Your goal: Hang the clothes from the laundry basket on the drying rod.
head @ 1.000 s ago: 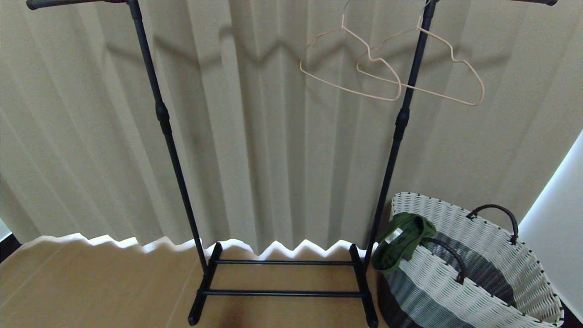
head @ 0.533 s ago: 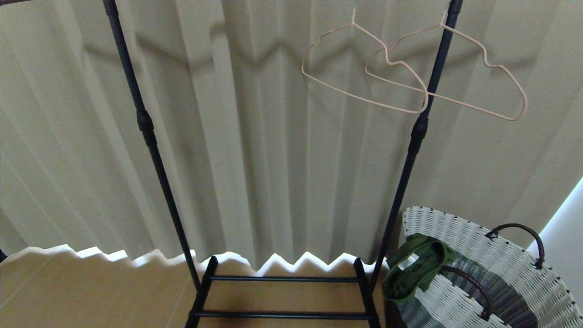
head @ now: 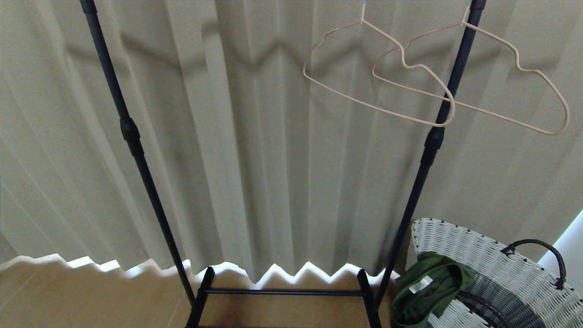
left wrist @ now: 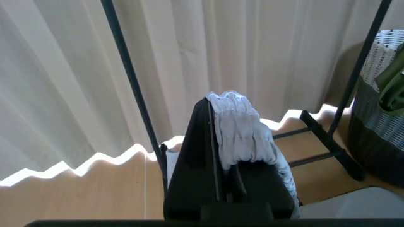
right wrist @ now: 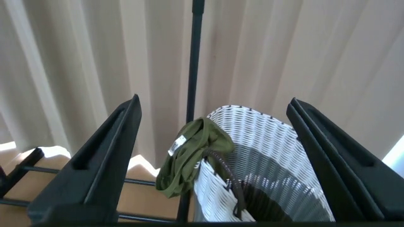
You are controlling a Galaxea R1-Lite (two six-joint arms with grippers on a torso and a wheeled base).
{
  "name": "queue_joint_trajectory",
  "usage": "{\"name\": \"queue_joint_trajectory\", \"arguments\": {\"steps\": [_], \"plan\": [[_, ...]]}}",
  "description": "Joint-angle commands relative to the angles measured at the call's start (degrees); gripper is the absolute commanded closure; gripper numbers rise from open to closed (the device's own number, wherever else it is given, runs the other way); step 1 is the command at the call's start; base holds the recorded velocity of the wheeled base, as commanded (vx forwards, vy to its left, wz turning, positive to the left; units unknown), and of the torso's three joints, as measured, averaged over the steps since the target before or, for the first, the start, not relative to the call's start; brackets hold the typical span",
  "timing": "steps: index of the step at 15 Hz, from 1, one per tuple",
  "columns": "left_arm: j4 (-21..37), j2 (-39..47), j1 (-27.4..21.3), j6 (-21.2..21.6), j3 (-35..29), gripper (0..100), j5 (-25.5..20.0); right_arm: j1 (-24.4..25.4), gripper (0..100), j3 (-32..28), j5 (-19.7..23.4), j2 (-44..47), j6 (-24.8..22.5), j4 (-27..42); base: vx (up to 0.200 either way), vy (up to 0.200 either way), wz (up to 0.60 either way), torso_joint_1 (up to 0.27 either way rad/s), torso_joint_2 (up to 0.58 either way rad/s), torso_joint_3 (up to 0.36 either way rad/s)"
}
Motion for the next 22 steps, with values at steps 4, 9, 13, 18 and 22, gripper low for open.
{"name": "queue_joint_trajectory", "arguments": {"steps": [4, 9, 13, 18, 22], "plan": [[0.02, 0.24, -0.01, 0.02, 0.06, 100, 0.03, -0.02, 0, 0.00, -0.03, -0.07, -0.01, -0.02, 0.000, 0.000, 0.00, 0.000, 0.00, 0.000], [0.02, 0.24, -0.01, 0.02, 0.06, 100, -0.06, -0.02, 0, 0.00, -0.03, -0.07, -0.01, -0.02, 0.000, 0.000, 0.00, 0.005, -0.04, -0.084], [0.02, 0.24, -0.01, 0.02, -0.03, 100, -0.06, -0.02, 0, 0.00, -0.03, -0.07, -0.01, -0.02, 0.000, 0.000, 0.00, 0.058, -0.43, -0.338], [0.02, 0.24, -0.01, 0.02, 0.06, 100, 0.03, -0.02, 0, 0.00, -0.03, -0.07, -0.01, -0.02, 0.000, 0.000, 0.00, 0.116, -0.45, -0.338], [0.02, 0.24, -0.01, 0.02, -0.03, 100, 0.03, -0.02, 0, 0.00, -0.03, -0.07, 0.08, -0.02, 0.000, 0.000, 0.00, 0.156, -0.47, -0.320]]}}
